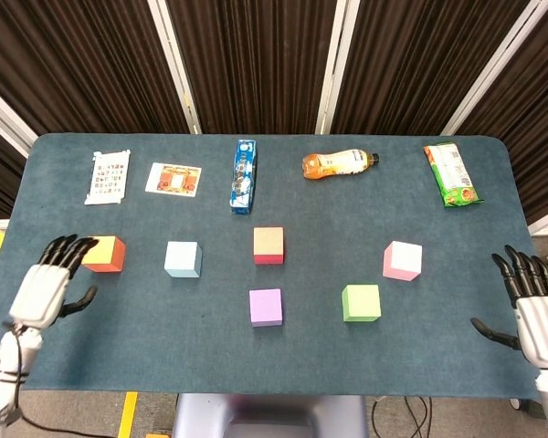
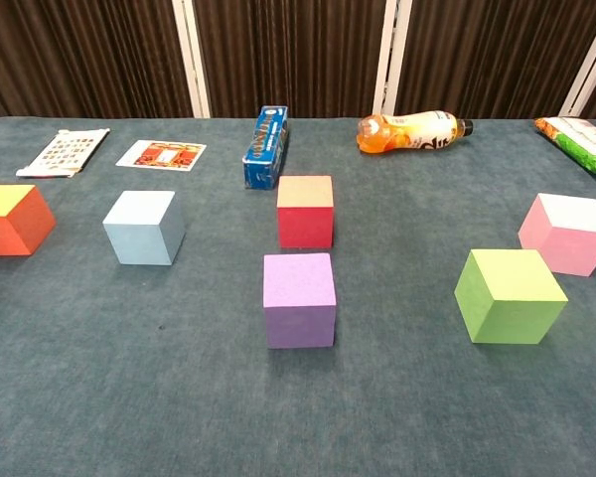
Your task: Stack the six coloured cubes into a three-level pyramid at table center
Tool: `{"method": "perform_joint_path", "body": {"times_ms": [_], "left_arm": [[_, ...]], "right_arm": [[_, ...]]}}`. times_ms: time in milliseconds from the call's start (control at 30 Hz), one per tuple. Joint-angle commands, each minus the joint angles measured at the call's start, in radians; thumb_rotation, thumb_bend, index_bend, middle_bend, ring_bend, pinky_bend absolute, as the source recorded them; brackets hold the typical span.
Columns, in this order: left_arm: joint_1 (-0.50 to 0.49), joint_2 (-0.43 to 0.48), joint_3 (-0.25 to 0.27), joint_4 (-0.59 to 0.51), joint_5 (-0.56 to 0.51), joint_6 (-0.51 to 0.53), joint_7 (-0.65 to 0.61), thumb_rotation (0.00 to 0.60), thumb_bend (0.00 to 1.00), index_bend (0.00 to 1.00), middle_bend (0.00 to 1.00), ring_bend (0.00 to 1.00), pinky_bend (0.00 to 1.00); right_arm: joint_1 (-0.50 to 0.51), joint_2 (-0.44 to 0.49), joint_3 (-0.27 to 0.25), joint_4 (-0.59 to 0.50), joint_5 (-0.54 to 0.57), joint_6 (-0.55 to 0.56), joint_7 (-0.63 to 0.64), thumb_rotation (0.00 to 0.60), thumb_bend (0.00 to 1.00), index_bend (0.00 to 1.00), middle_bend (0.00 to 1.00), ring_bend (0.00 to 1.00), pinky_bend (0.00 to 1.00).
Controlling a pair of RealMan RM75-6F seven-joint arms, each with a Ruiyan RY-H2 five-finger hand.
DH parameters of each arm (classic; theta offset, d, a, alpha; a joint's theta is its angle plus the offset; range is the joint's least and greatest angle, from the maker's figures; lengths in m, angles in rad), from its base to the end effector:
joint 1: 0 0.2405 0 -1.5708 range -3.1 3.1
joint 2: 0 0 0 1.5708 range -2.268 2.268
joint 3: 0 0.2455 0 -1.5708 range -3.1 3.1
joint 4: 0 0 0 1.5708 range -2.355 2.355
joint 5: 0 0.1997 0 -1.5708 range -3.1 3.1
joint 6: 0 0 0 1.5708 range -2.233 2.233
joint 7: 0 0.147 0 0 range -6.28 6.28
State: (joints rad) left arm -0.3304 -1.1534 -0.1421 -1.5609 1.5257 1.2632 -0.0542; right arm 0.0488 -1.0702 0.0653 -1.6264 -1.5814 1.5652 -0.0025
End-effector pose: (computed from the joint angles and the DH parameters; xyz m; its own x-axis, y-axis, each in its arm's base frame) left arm -0.2487 0.2683 0.1408 0.3798 0.0407 0.9242 0.8993 -0.2504 -0.3585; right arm -0.2873 -0.1740 0.1855 0.4285 0.0806 0.8999 -0.8993 -0.0580 0.4334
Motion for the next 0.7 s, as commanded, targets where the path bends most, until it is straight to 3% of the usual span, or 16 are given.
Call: {"method": "perform_joint_path", "body": {"times_ms": [33,233,433,700], "left_arm": [[-0.129,-0.03,-0.044,0.068,-0.033,-0.157,-0.024,0.6,0.37,0.13,0.13,0.08,0.11],[-0.252,-0.109,-0.056,0.171,-0.105,-0.337,-0.001,0.6,0.37,0.13,0.13,0.07,0.11],[-0.326,-0.173,-0.047,0.24,-0.151,-0.439,0.037,0.6,0.37,0.11,0.12,0.05,0.1],[-0.385,-0.178,-0.023,0.238,-0.202,-0.552,0.05,0.6,0.37,0.05,0.06,0.0,0.06]], "right_arm": [[0.004,0.005,0.0,-0.007,-0.008,-0.001,-0.004,0.6,0.24,0.0,0.09,0.0,0.02],[0.012,0.006,-0.001,-0.011,-0.001,-0.019,-0.008,0.6,0.24,0.0,0.09,0.0,0.02],[0.024,0.002,0.005,-0.009,0.018,-0.042,-0.012,0.6,0.24,0.0,0.09,0.0,0.02],[0.034,-0.005,0.007,-0.001,0.034,-0.064,-0.007,0.6,0.24,0.0,0.09,0.0,0.02]]}}
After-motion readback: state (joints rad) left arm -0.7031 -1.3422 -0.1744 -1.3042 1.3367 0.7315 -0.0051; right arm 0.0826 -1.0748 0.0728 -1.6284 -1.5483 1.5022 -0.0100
